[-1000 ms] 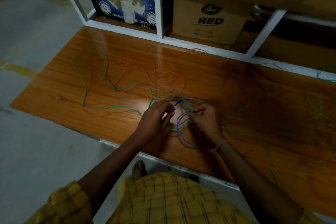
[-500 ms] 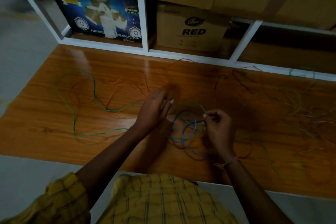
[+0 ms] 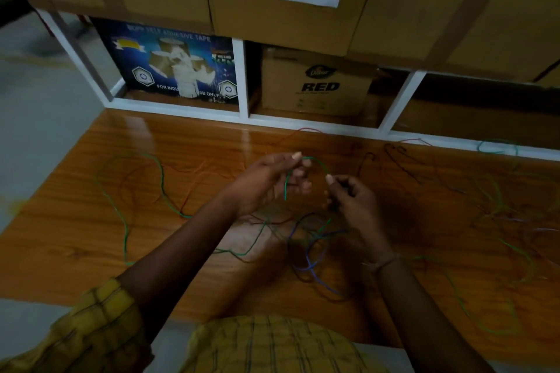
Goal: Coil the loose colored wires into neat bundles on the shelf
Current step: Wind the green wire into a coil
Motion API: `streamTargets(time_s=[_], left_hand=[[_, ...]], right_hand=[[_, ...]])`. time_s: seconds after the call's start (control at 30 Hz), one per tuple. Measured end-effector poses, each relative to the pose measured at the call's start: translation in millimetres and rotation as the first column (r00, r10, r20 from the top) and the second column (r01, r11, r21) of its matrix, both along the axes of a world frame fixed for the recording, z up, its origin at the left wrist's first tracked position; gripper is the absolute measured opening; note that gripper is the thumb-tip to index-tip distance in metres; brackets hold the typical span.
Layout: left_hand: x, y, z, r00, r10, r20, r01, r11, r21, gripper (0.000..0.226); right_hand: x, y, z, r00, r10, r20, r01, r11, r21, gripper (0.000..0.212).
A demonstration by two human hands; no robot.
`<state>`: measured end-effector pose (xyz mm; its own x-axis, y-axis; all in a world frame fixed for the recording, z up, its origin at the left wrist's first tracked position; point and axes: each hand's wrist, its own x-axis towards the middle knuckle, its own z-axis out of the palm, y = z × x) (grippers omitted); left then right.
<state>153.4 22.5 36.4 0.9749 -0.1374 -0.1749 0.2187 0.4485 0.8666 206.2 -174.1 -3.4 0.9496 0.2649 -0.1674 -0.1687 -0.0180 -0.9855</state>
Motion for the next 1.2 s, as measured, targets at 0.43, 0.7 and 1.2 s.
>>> streamTargets(time_s=[0.43,0.7,1.2], left_hand=[[34,21,34,0.938,0.344,0.042,-0.308,0.884,-0.352,0.029],[39,33,27,0.918,0.343,0.201,-0.378,0.910,0.171,0.036],[-2,31,39,0.976,-0.148,0.160,0.026,0.807,0.590,0.034]], right_hand=[[-35,23,-16,0.915,0.371,-0.158,-0.344,0.923,0.172,0.018],[-34,12,23,0.775,0.630,0.057,-0.632,0.775,0.022,0.030],[57,-2,88,0.887,0.452,0.093,-0.458,0.841,0.287,0.033]])
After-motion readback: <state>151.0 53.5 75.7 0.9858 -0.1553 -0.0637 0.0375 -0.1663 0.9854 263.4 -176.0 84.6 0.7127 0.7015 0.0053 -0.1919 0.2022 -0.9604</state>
